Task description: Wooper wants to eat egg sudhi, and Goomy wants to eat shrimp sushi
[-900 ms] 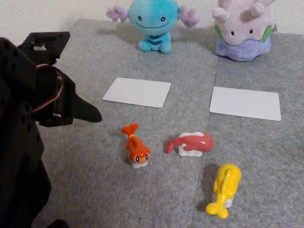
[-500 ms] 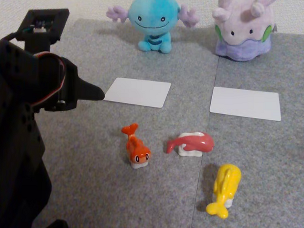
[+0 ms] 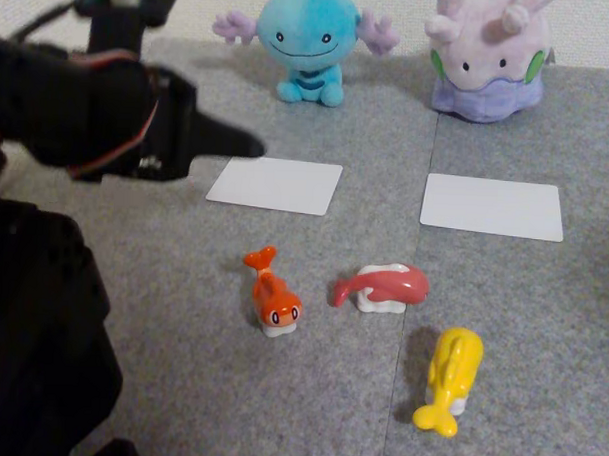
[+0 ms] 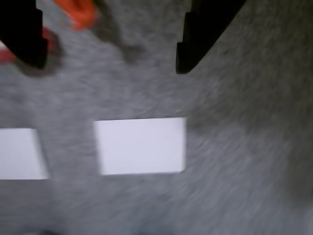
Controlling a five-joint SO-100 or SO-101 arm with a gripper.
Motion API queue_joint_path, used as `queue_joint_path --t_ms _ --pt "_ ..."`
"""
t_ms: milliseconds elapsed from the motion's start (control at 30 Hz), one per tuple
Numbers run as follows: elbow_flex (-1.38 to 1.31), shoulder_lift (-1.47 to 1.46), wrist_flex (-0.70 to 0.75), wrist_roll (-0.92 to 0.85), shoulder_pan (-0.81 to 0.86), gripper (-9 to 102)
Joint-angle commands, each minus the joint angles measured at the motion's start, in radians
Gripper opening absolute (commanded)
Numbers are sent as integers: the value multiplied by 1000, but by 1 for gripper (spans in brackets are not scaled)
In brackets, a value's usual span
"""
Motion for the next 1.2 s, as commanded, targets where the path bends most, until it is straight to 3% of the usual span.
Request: queue_joint_path --t_ms 0,133,433,800,1167 --pt "-120 0 60 -35 48 31" --pt "-229 -3 155 -104 110 31" --pt "-348 -66 150 -219 319 31" --pt "-597 -649 183 -236 437 31" --pt "-785 -1097 279 -620 716 31"
